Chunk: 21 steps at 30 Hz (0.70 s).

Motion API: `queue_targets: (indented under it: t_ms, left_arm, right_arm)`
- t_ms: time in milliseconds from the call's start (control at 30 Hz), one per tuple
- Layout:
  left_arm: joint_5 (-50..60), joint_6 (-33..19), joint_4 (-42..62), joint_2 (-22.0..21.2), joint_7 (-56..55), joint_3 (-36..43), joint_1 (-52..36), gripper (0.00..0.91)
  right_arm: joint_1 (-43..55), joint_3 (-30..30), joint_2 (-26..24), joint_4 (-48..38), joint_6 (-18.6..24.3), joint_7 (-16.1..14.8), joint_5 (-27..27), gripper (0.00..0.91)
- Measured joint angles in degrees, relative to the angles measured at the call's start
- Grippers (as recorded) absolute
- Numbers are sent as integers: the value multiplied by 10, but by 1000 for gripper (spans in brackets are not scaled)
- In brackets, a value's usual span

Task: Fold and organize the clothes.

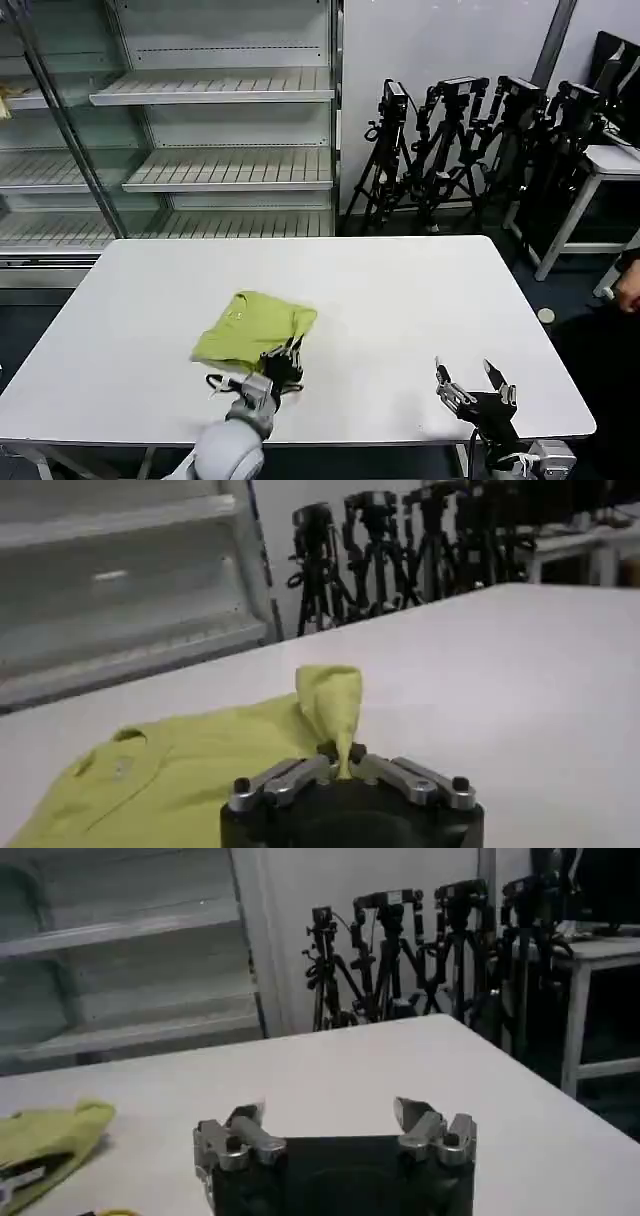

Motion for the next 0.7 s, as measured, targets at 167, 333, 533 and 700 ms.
queue_targets:
  t_ms: [167,333,533,700]
  left_arm:
    - [-61,18,21,-35,-20,10,-47,907]
    - [-124,21,30,-57,-25,9,-72,907]
    - [-166,-5,27,-65,-25,0,-80,907]
    - [-182,-19,4,-65,-28,-22,-67,907]
  right_arm:
    - [-1,-2,0,6,-3,3,-1,907]
    - [3,-3,0,10,-5,4,-7,907]
    - [10,-9,0,13,-5,5,-20,907]
    - [17,-17,0,17,-2,7,-33,907]
